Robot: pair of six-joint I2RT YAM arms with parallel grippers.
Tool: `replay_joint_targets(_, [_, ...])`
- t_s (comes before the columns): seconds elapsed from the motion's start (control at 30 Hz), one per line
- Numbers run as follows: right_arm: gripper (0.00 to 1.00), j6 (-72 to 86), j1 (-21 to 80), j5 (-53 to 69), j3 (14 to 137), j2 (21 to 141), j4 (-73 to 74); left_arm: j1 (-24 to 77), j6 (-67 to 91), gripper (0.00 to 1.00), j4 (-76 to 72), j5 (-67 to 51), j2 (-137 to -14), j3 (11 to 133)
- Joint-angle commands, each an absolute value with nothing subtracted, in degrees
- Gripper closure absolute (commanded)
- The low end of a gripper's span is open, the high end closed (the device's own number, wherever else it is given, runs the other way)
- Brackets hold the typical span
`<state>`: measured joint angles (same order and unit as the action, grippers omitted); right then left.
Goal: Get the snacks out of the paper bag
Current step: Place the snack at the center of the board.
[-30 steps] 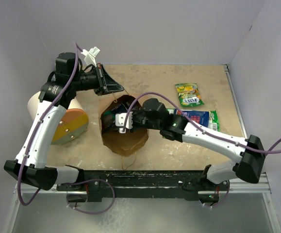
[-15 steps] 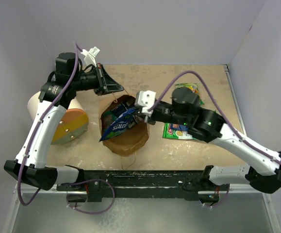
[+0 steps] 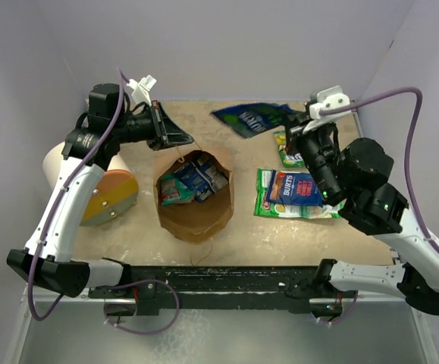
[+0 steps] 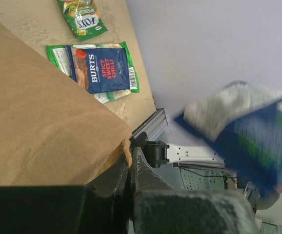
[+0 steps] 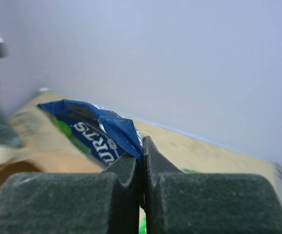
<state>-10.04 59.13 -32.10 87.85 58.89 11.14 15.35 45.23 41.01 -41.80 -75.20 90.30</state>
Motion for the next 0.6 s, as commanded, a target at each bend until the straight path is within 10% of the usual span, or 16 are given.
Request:
replay_joint_targets(0.0, [1.00,-11.29,55.67,-62.18,86.43,60.20,5.67,14.75,44.55,1.00,39.07,-41.51,-73.76,89.88])
replay_joint_targets(0.57, [1.00,24.90,25.13,-14.85,75.49,73.35,36.08,14.77,44.68,1.00,39.42,-42.05,-73.25,88.80])
